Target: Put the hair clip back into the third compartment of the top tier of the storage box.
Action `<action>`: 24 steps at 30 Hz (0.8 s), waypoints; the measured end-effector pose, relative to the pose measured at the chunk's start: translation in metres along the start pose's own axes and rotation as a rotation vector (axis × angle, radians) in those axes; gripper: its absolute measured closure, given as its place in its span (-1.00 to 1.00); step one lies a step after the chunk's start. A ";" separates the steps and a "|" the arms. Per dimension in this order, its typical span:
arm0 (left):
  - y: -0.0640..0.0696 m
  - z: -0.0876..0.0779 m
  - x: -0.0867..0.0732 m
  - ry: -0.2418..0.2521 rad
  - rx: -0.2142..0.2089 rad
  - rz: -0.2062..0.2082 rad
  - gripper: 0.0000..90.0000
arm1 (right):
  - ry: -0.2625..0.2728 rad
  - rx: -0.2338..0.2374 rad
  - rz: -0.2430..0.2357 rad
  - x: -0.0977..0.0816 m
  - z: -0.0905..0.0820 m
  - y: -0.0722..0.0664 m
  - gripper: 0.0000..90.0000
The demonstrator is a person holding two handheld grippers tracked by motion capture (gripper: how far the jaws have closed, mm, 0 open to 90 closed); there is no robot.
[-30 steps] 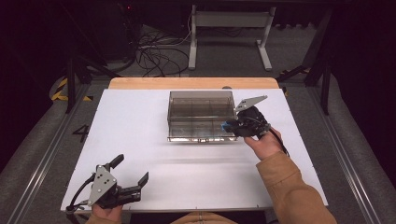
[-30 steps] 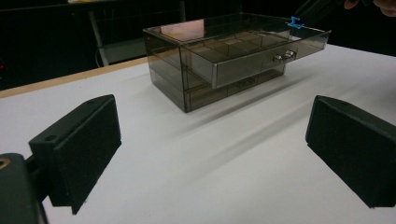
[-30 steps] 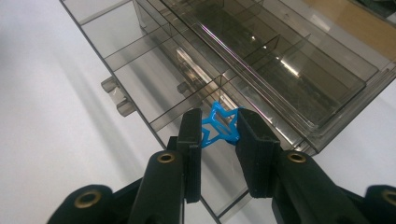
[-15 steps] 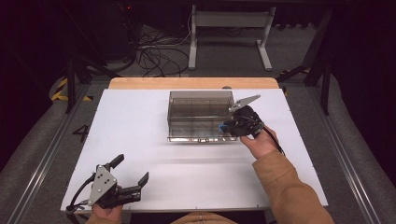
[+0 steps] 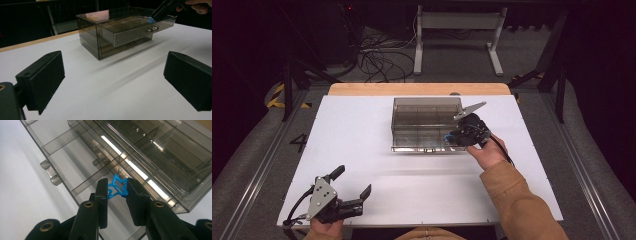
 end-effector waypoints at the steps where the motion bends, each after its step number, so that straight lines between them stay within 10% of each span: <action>1: 0.000 0.000 0.000 0.000 0.000 0.000 -0.91 | -0.001 0.001 0.000 0.000 0.000 0.000 0.60; 24: 0.000 0.000 0.000 0.002 0.000 -0.001 -0.91 | 0.004 0.003 -0.010 0.003 0.003 -0.002 0.43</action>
Point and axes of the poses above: each handheld gripper's, and its own axes: z roughly forward along the jaws, x roughly out of its top, y roughly to its right, the point moved 6 cm from there along z, roughly forward along the jaws, and after that the axes turned 12 degrees about -y, right-handed, at the moved point
